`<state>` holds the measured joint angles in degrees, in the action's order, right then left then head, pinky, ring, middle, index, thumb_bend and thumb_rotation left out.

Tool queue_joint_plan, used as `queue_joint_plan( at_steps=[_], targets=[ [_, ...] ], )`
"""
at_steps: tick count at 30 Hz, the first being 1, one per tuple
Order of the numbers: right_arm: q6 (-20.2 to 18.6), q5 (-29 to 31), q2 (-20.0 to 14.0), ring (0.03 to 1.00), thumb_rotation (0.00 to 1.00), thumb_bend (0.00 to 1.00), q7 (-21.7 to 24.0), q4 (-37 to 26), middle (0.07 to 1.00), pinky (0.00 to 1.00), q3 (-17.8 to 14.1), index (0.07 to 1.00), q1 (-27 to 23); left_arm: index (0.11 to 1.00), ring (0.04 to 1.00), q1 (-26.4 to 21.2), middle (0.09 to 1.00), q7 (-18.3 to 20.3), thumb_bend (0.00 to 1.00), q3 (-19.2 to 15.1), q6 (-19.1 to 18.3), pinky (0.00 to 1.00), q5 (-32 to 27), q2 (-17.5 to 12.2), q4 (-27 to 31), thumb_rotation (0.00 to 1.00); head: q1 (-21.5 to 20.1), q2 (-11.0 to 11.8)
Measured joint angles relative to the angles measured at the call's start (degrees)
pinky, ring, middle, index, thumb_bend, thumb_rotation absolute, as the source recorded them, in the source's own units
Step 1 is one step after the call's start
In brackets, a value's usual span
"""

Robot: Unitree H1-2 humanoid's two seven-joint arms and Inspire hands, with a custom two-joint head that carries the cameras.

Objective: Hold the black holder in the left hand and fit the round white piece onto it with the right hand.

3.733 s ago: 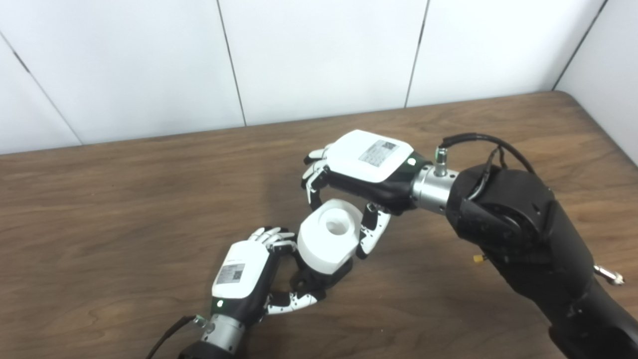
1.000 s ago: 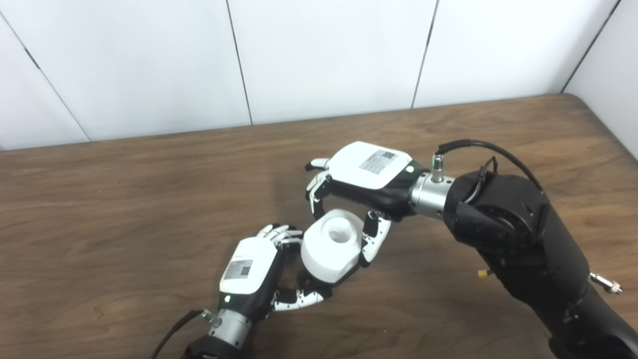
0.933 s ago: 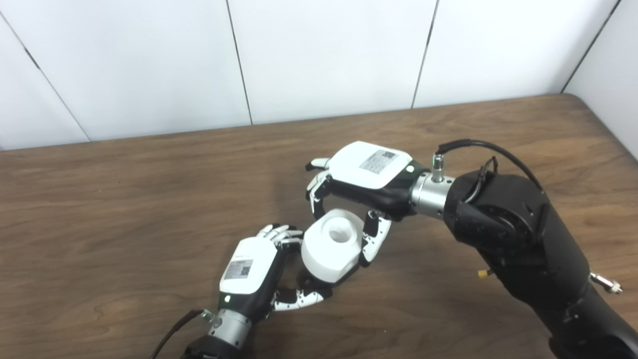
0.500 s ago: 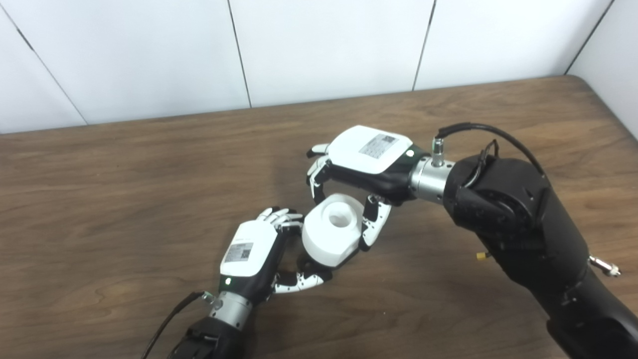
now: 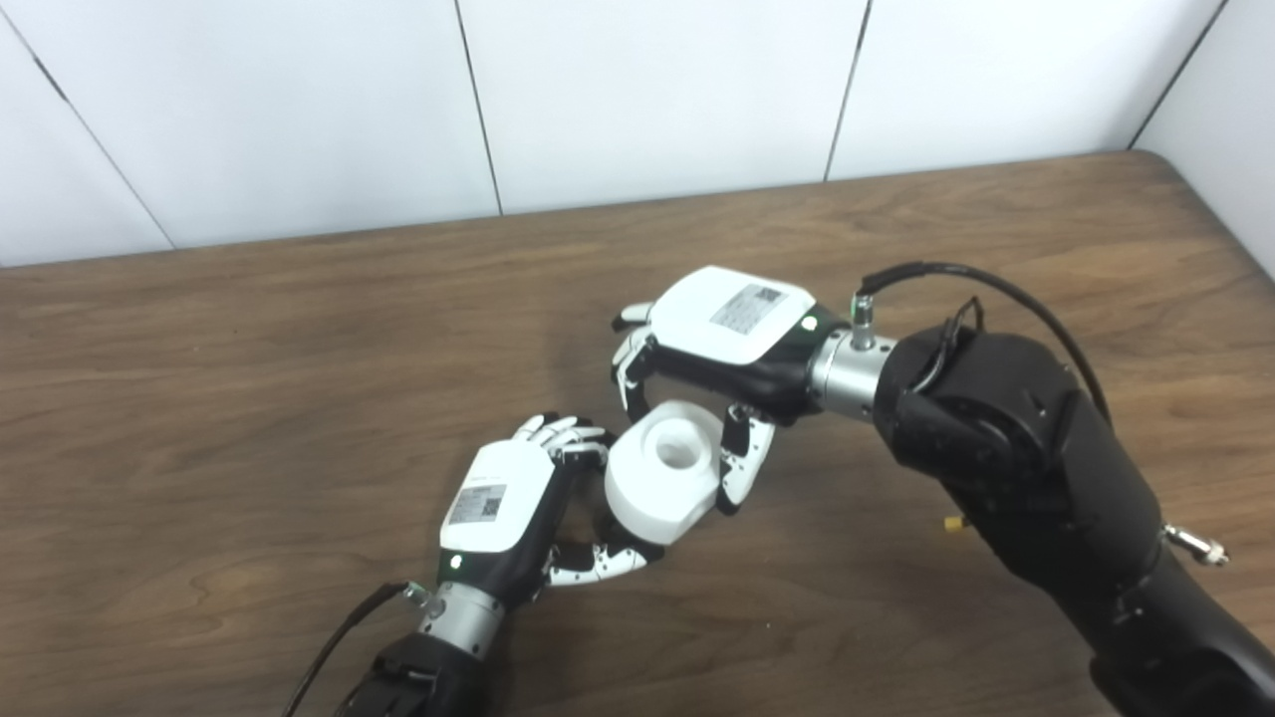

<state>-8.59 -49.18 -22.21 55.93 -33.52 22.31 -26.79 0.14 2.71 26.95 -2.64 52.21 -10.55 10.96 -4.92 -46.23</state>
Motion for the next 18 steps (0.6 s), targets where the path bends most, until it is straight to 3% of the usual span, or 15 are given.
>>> queue_joint_plan(
  at_steps=[18],
  targets=[
    [2.84, -1.7, 0.28, 0.909, 0.15, 0.53, -2.05, 0.01, 0.783, 0.87, 0.06, 0.487, 1.25, 0.484, 0.845, 0.01, 0.767, 0.07, 0.52, 0.01, -0.33, 0.92, 0.01, 0.23, 0.03, 0.06, 0.0, 0.18]
  ],
)
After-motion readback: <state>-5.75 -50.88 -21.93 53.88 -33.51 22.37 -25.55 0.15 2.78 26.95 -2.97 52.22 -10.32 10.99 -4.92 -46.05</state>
